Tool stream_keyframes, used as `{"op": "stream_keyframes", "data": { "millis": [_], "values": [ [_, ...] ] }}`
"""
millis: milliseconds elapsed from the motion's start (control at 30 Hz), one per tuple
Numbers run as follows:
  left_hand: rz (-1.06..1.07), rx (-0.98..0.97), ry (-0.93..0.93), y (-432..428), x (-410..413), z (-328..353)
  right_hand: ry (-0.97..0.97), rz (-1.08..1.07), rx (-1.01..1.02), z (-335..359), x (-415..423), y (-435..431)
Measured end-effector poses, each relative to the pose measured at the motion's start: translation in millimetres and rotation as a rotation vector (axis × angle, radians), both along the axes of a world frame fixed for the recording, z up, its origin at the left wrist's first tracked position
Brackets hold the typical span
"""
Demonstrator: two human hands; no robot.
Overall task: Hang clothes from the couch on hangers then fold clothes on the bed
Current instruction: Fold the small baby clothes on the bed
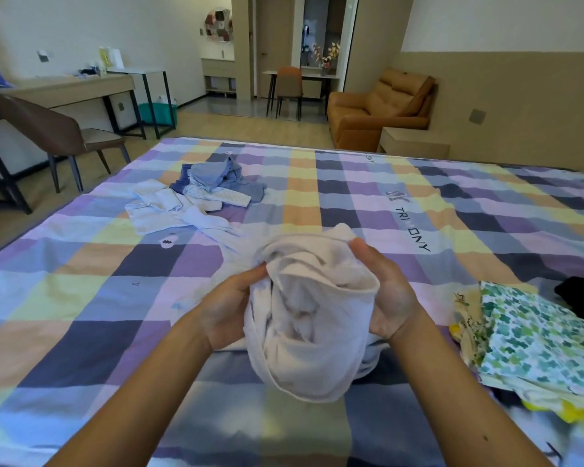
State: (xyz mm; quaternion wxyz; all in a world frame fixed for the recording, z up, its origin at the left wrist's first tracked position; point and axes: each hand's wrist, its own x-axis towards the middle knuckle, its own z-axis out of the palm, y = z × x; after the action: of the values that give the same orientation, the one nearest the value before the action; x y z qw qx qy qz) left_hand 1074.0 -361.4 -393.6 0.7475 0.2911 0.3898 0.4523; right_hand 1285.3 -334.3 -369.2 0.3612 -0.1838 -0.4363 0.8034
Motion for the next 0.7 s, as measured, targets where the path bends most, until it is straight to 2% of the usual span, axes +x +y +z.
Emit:
{"op": "stream_keyframes", "data": {
  "millis": [67,133,200,233,300,333,367,400,467,533,600,700],
  "values": [
    [-0.044,0.083,-0.185,-5,-4,4,-0.116,-0.068,0.002,5,4,1],
    [-0.099,0.147,-0.285,-10,-5,11,-0.381,-0.256,0.112,10,6,7],
    [-0.156,0.326,-0.379,-9,-4,19,-0.69,-0.469,0.277,12,7,13],
    [-0.129,0.378,-0.402,-10,-6,21,-0.763,-0.558,0.302,11,7,16],
    [-0.084,0.394,-0.394,-15,4,34,-0.762,-0.718,0.306,11,9,16],
    [-0.075,0.326,-0.38,-13,12,37,-0.738,-0.814,0.334,15,10,12],
    [-0.04,0.167,-0.37,-15,13,42,-0.694,-0.902,0.376,21,11,5],
    [0.013,0.153,-0.404,-17,13,45,-0.646,-0.953,0.415,28,11,-4],
    [0.101,0.217,-0.341,-16,13,47,-0.518,-0.916,0.535,38,9,-22],
    [0.127,0.266,-0.222,-18,14,49,-0.462,-0.735,0.659,47,4,-39],
    [0.126,0.345,-0.14,-18,15,51,-0.54,-0.569,0.72,51,0,-48],
    [0.069,0.443,-0.105,-19,14,52,-0.643,-0.413,0.668,50,-2,-50]
  ]
}}
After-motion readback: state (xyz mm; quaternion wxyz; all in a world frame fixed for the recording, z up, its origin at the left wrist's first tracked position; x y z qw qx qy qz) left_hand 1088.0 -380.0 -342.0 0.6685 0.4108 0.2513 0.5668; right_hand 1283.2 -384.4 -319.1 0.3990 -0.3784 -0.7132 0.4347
